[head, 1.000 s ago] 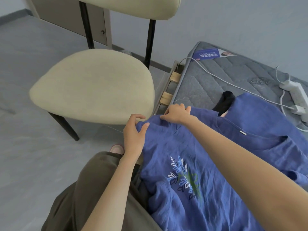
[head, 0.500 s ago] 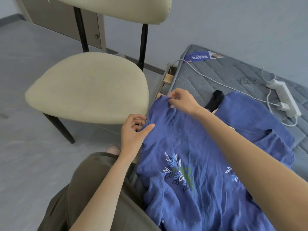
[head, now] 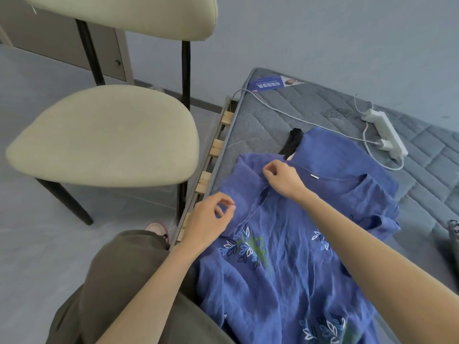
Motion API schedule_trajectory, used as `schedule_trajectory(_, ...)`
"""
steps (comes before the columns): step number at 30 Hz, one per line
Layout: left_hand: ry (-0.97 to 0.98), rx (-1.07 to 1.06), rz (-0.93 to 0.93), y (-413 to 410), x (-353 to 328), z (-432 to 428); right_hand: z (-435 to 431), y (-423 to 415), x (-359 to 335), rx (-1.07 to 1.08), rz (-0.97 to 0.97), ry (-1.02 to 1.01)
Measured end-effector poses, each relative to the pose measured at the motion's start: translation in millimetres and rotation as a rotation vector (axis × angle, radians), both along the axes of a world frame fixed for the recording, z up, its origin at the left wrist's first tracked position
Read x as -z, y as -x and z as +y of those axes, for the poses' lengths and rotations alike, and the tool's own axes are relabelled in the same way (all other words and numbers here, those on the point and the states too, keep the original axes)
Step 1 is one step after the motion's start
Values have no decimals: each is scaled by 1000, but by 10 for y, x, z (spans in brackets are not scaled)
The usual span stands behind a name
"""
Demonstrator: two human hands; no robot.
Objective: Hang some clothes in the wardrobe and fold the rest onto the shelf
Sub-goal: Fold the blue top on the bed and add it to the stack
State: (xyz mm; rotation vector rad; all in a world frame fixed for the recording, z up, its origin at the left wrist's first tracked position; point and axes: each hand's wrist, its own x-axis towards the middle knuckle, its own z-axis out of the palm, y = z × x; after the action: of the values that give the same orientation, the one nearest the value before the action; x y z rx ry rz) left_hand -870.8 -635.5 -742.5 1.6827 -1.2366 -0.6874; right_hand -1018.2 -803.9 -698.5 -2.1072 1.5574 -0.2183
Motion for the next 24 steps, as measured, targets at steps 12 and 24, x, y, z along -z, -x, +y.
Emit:
schedule_trajectory(12,-271,186,-136,-293,173,186,42,-109,278,56,104,-76)
schedule_trajectory(24,-237,162,-256,-366,61,250,-123,-627,186,68,-25,-159)
